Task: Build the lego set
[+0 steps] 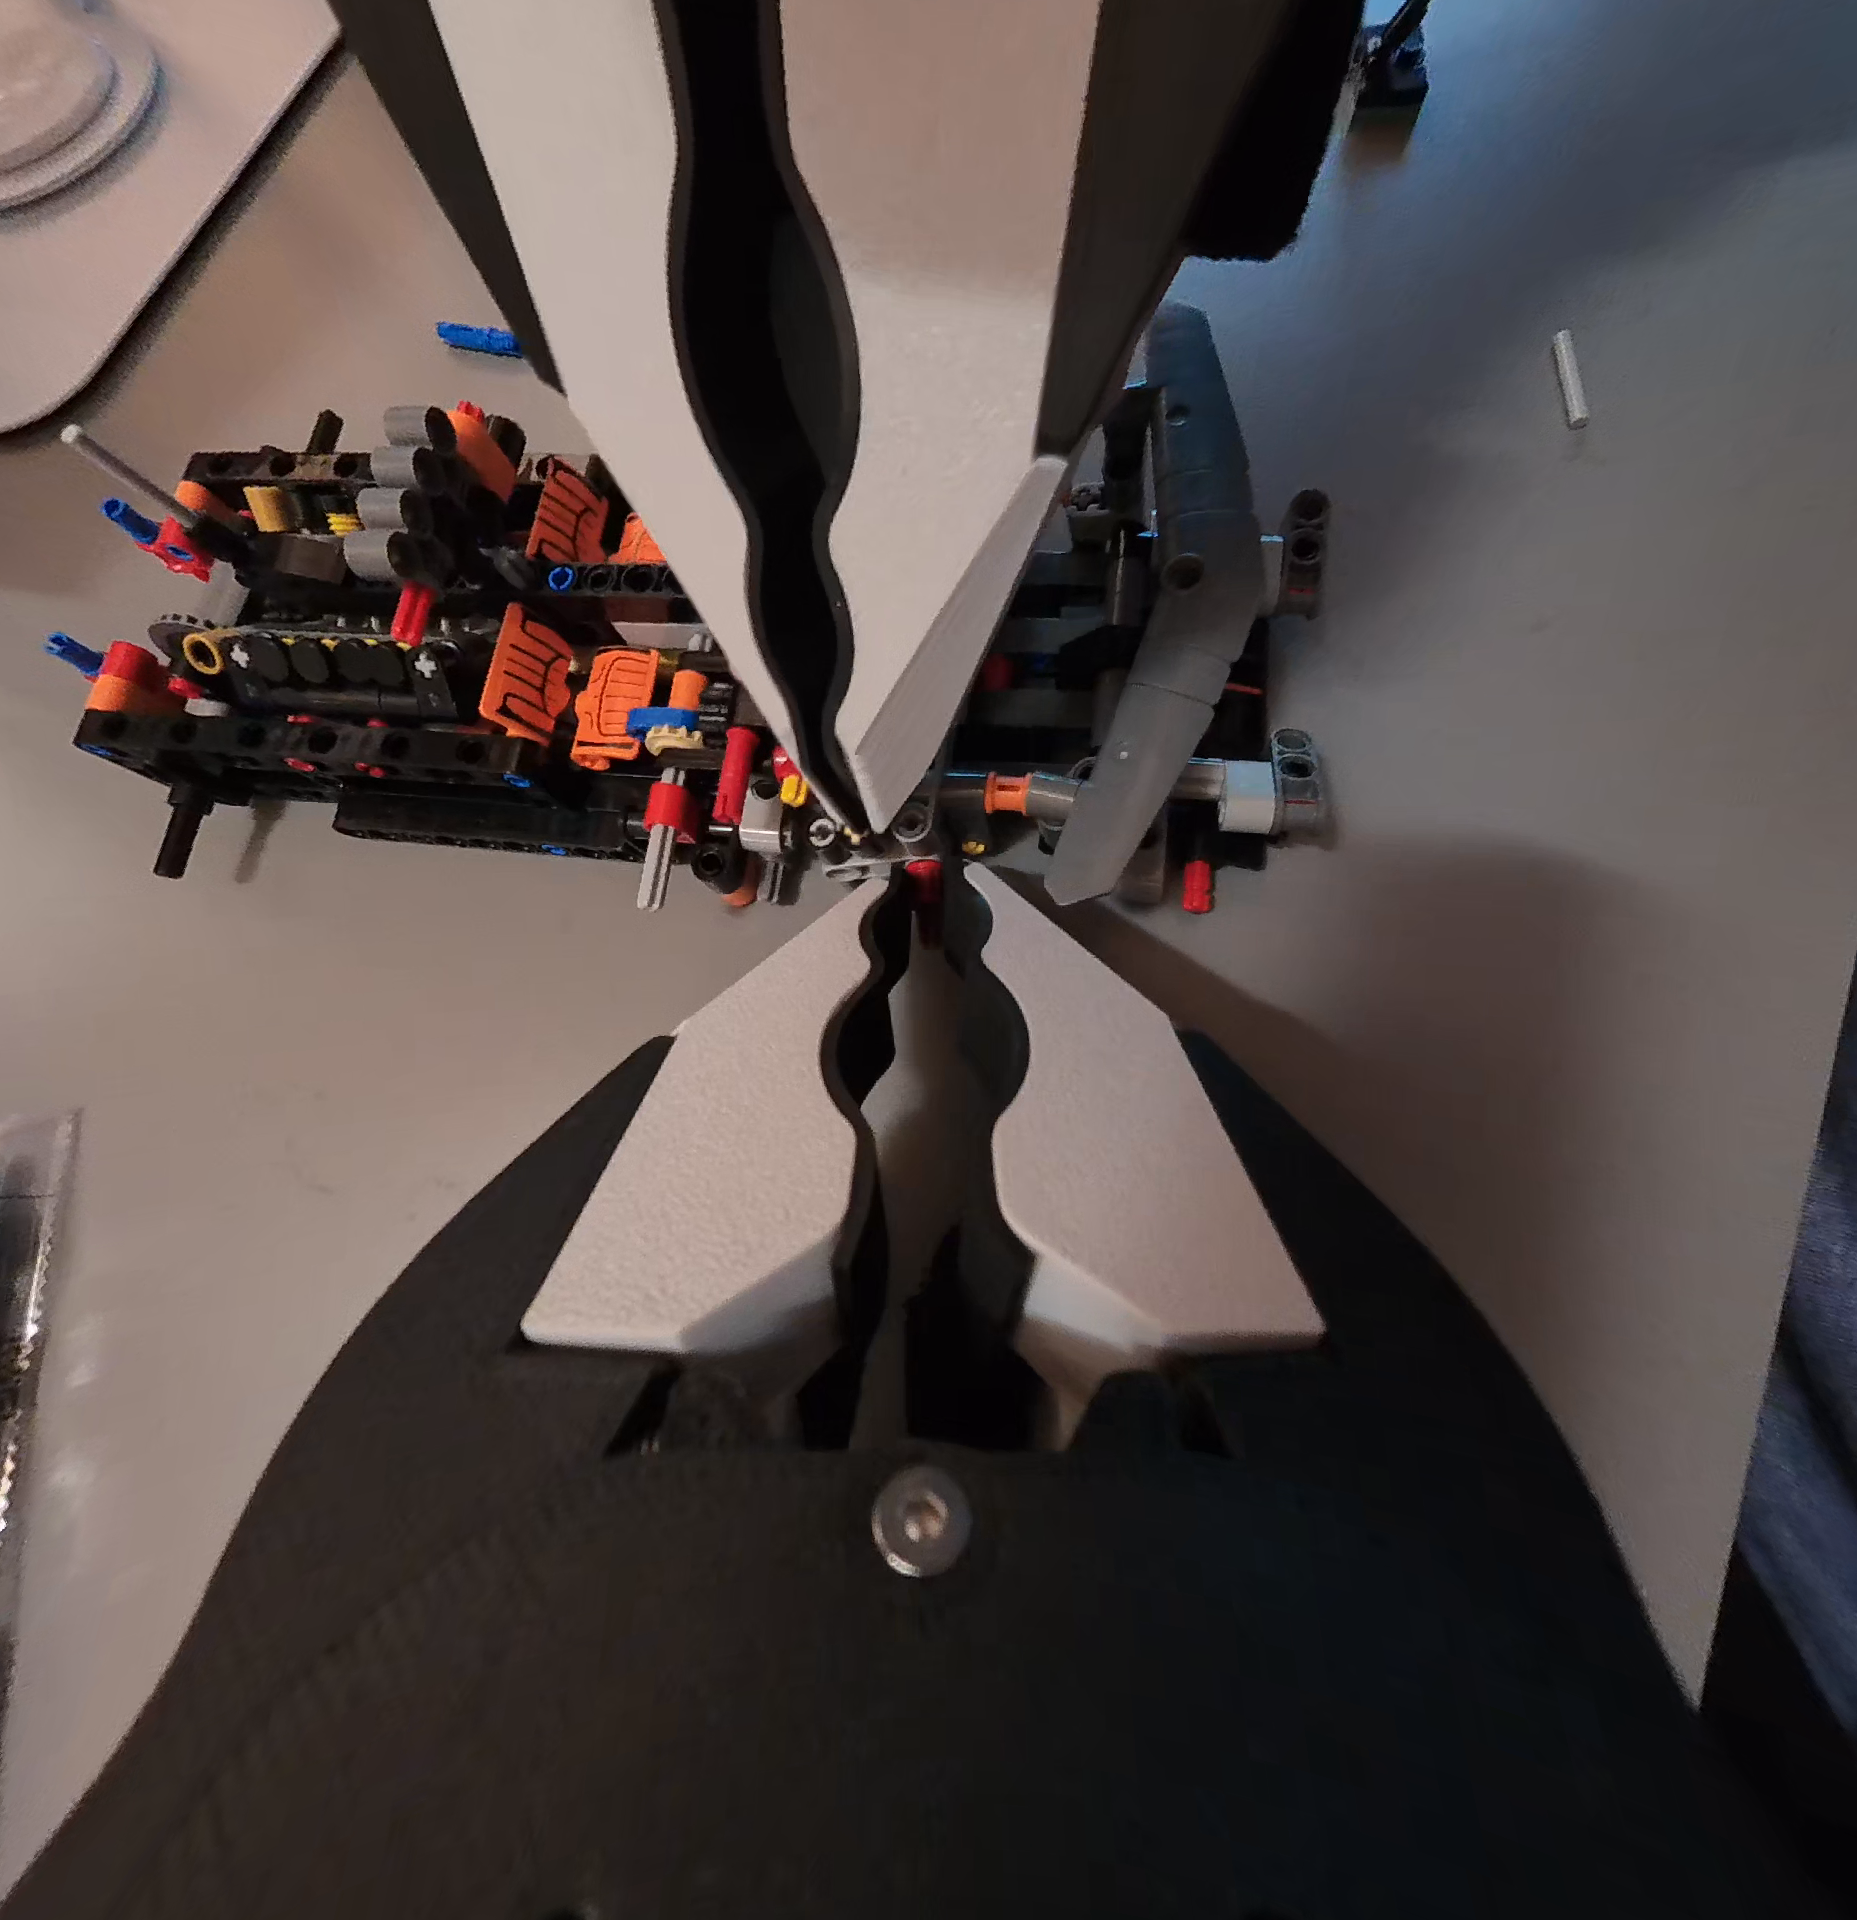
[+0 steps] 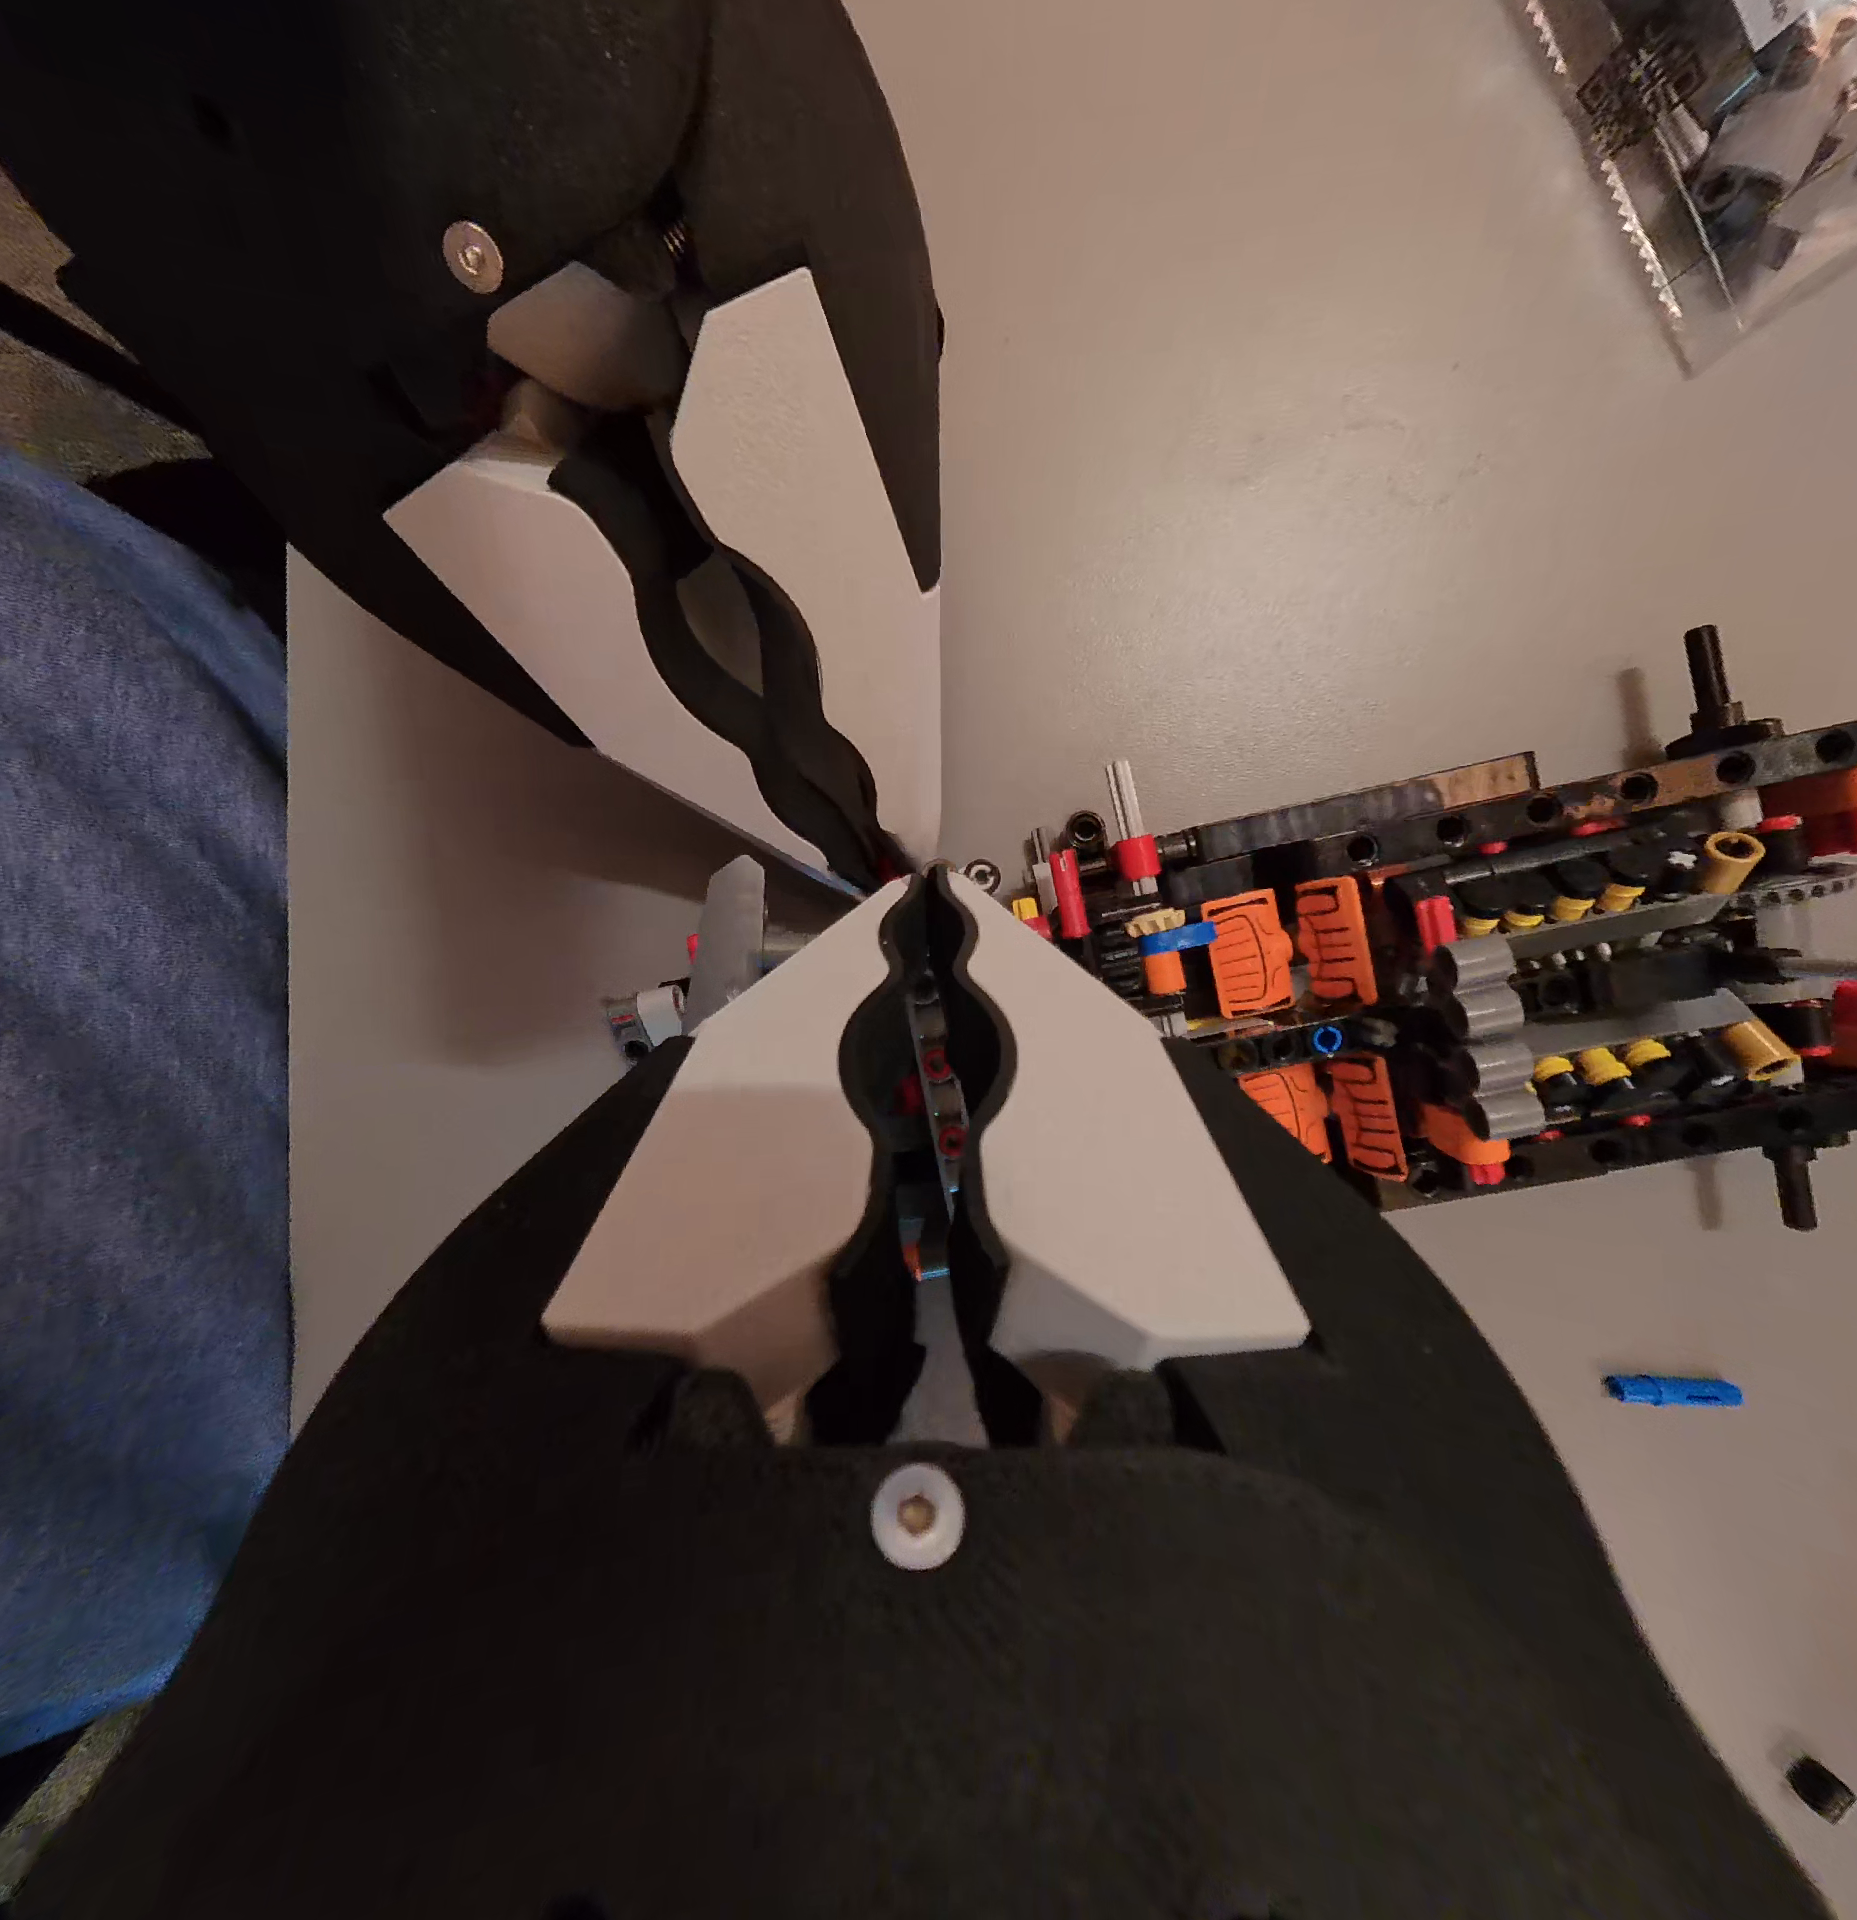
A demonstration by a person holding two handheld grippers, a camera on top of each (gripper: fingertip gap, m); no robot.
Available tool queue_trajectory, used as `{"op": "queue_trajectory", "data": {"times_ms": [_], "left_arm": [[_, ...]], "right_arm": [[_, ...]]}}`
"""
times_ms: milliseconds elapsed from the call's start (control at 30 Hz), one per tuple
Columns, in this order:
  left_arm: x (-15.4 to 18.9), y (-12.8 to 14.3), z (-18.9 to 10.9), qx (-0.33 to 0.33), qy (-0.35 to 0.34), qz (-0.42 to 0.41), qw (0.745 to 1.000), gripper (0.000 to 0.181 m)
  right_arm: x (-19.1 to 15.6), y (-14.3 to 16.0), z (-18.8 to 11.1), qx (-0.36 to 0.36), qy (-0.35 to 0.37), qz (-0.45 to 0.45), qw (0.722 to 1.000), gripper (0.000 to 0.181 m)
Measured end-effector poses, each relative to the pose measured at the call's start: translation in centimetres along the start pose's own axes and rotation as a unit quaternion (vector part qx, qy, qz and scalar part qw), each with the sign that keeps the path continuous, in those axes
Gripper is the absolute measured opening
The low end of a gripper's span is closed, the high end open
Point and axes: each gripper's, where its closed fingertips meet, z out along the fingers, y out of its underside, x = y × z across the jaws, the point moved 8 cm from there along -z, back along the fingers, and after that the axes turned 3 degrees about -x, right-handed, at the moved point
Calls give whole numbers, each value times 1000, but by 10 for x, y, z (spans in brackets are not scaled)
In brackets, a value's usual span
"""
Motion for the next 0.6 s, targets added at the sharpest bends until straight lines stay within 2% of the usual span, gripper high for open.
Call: {"op": "queue_trajectory", "data": {"times_ms": [33, 600], "left_arm": [[0, 0, 0, -1, -1, 1, 1000, 4], [-4, 0, 0, 7, 11, -15, 1000, 3]], "right_arm": [[0, -1, 0, -4, 1, -1, 1000, 0], [1, -1, -3, -6, 6, 10, 1000, 0]]}}
